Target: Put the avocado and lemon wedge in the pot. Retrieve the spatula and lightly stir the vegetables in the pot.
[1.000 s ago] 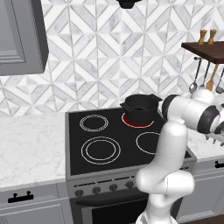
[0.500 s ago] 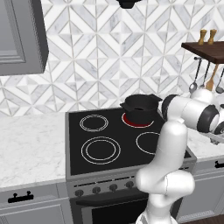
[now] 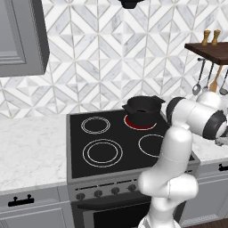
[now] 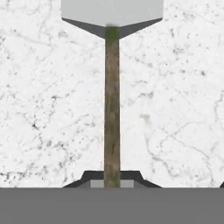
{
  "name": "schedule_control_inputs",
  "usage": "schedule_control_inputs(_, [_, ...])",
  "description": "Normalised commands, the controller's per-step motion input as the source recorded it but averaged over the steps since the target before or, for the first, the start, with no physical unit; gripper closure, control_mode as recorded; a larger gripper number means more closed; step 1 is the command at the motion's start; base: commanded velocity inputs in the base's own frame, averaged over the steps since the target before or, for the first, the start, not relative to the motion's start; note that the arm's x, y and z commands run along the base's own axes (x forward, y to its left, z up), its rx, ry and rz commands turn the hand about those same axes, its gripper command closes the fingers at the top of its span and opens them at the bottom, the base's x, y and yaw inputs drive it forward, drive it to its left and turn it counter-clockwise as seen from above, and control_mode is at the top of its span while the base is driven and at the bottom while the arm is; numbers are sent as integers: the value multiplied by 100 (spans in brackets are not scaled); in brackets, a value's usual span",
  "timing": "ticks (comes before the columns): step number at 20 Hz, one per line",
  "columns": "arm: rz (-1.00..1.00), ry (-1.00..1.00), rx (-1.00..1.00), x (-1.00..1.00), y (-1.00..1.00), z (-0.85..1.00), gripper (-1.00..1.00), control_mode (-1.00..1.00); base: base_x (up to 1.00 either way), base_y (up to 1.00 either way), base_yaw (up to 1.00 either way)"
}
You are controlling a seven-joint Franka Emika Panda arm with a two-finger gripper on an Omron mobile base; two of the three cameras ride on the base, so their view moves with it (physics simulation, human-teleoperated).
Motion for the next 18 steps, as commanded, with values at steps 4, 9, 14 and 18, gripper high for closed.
schedule_control_inputs(4, [25, -15, -10, -6, 87, 61, 100, -100, 0, 0, 0])
schedule_control_inputs(9, [33, -2, -25, 0, 100, 61, 100, -100, 0, 0, 0])
schedule_control_inputs(14, [19, 0, -32, 8, 88, 95, 100, -100, 0, 0, 0])
schedule_control_inputs(18, [30, 5, -29, 29, 57, 100, 100, -100, 0, 0, 0])
